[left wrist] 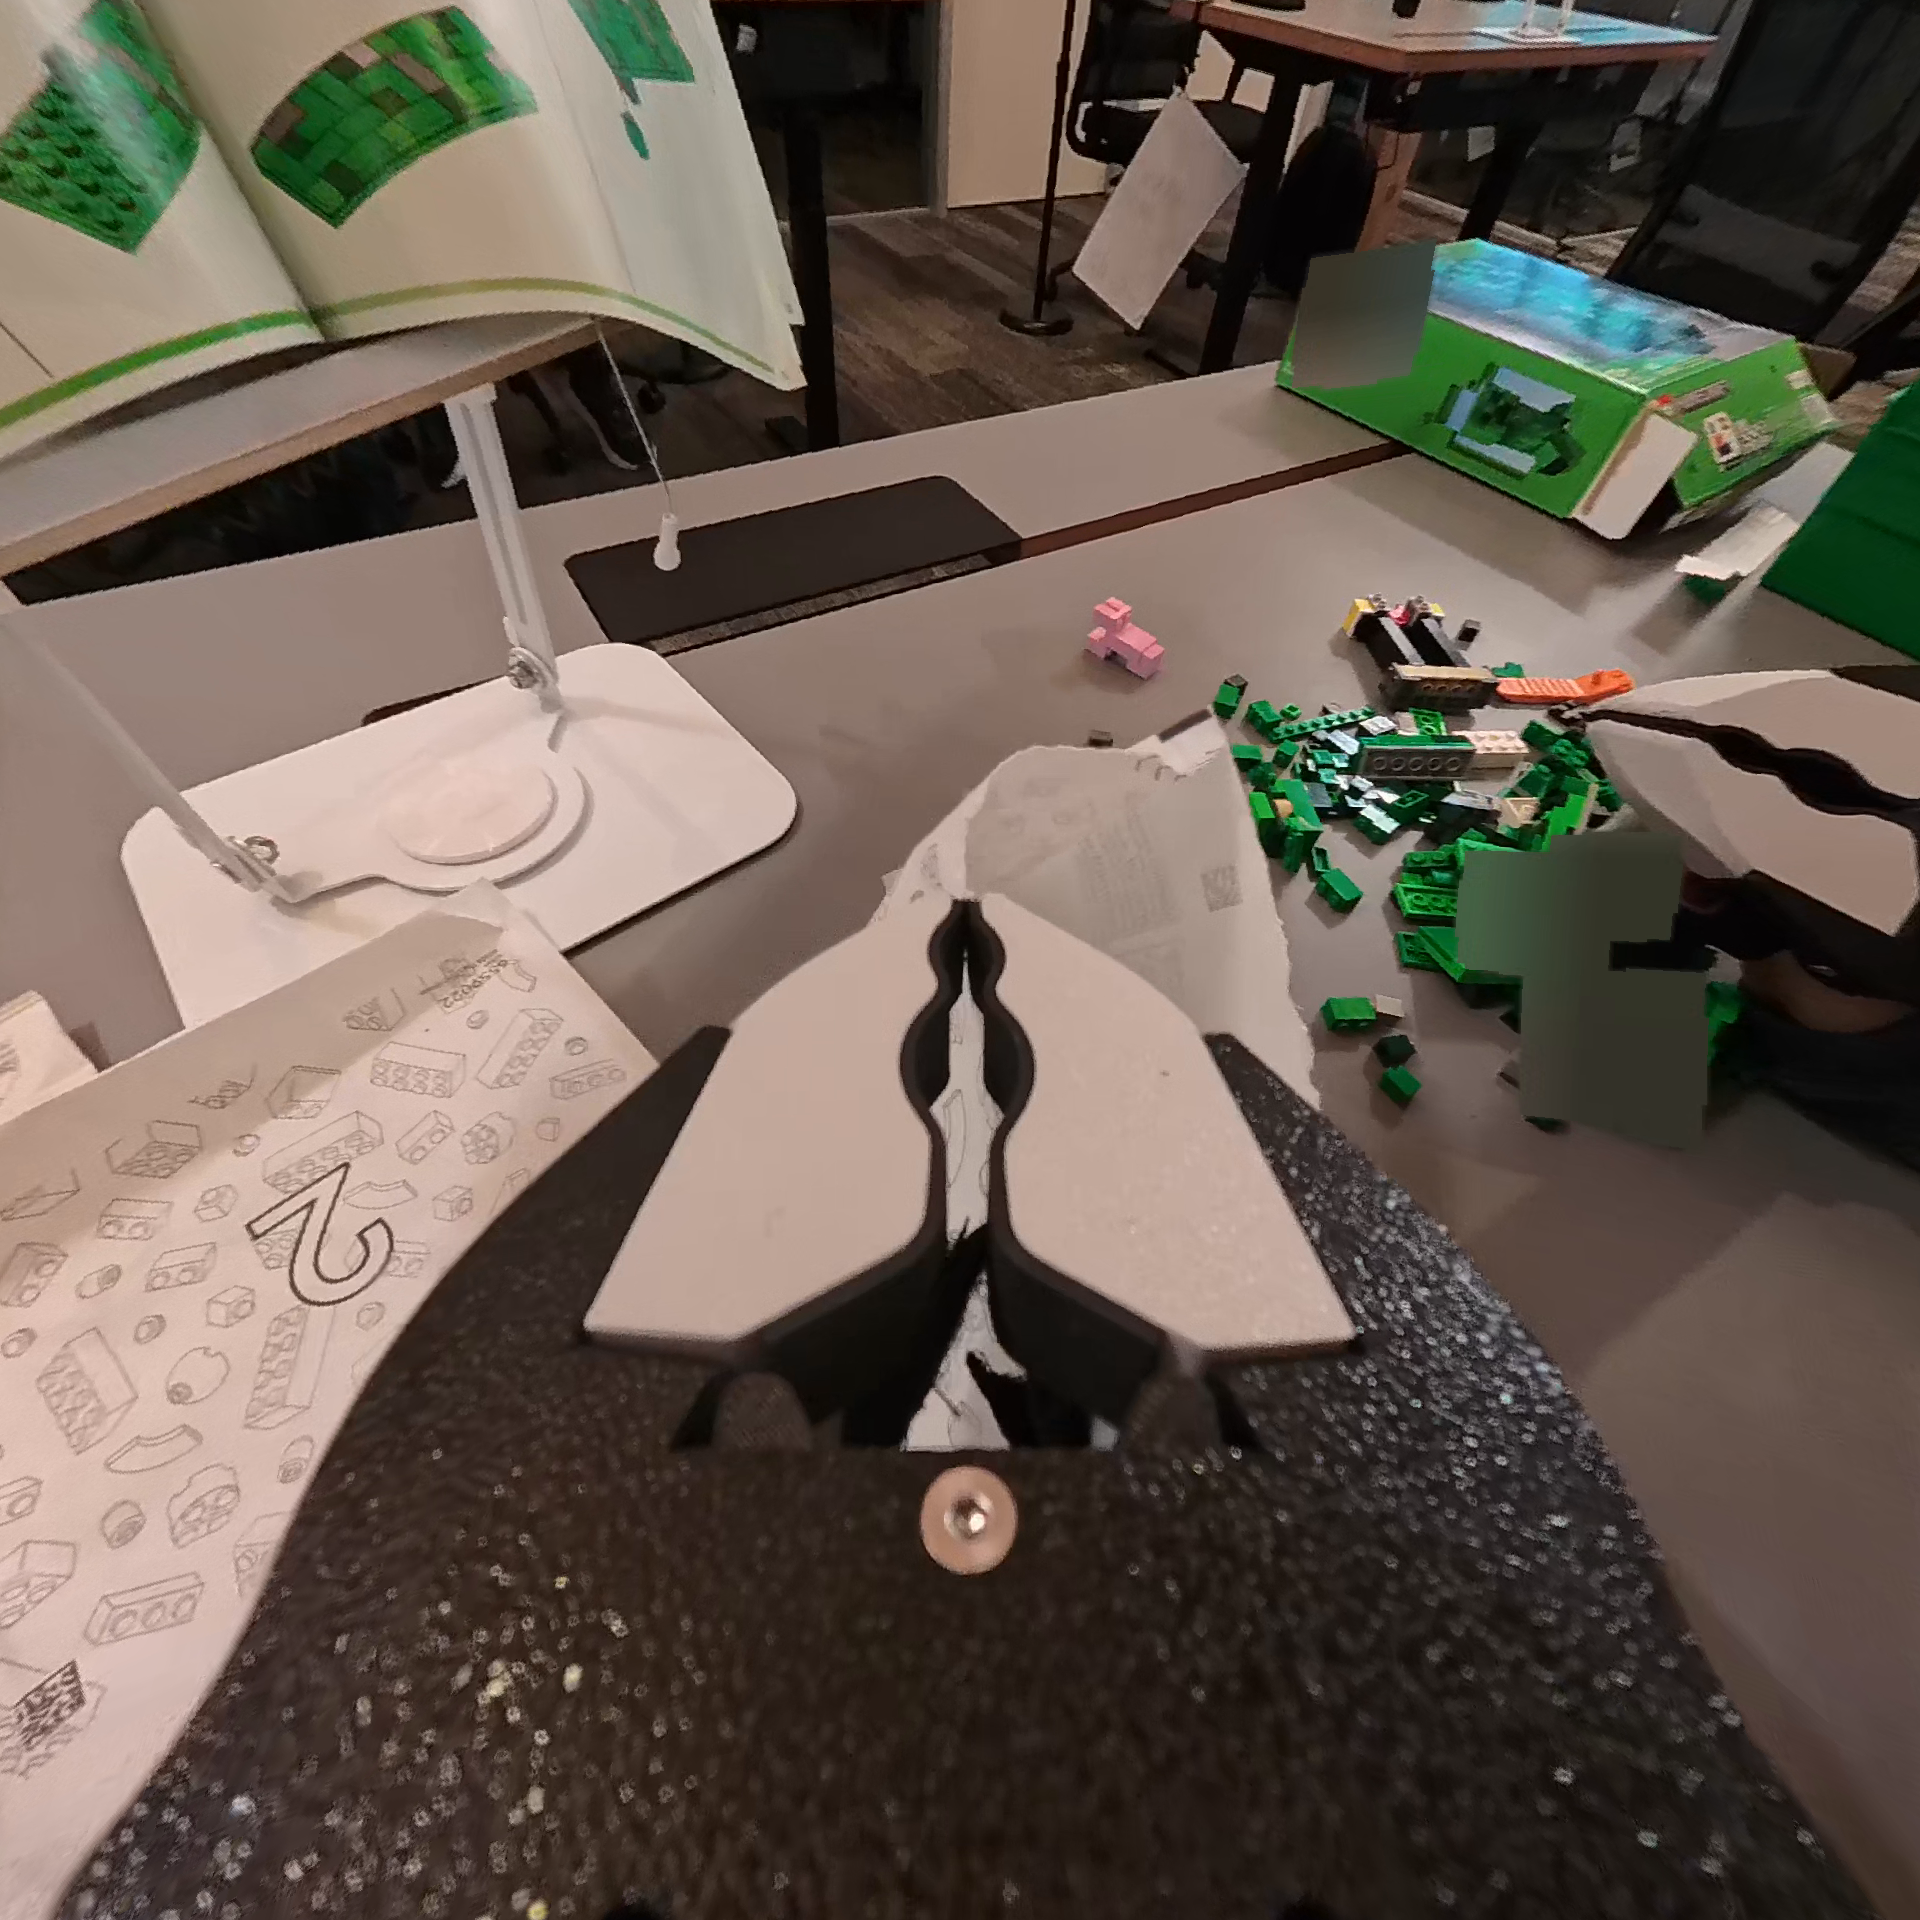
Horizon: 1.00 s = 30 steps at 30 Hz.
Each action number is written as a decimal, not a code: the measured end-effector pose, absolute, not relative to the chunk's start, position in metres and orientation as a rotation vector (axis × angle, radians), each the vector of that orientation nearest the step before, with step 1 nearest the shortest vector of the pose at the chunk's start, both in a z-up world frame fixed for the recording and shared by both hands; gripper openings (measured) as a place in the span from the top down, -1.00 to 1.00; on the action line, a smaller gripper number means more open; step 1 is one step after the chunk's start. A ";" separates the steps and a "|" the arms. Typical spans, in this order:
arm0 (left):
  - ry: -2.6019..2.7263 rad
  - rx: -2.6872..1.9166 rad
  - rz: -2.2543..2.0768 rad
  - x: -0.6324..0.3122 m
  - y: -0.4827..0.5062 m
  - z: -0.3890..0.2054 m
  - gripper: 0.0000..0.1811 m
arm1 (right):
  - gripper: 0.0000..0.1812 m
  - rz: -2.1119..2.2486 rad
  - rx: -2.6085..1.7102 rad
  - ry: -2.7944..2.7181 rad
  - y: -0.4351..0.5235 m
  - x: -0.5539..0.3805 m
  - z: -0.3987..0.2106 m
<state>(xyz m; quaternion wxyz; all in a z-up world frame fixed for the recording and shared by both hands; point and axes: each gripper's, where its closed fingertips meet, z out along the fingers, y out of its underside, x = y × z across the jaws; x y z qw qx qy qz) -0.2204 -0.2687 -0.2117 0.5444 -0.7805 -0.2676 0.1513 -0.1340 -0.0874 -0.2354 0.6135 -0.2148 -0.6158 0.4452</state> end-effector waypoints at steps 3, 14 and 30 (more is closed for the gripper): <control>-0.631 -1.865 0.332 -0.218 -0.269 -0.213 1.00 | 1.00 1.021 -0.498 -1.421 -0.087 -0.134 -0.236; -0.612 -1.966 0.261 -0.204 -0.271 -0.221 0.79 | 1.00 0.993 -0.512 -1.471 -0.086 -0.138 -0.240; -0.535 -1.796 0.528 -0.203 -0.239 -0.180 0.05 | 0.43 1.169 -0.538 -1.477 -0.083 -0.122 -0.169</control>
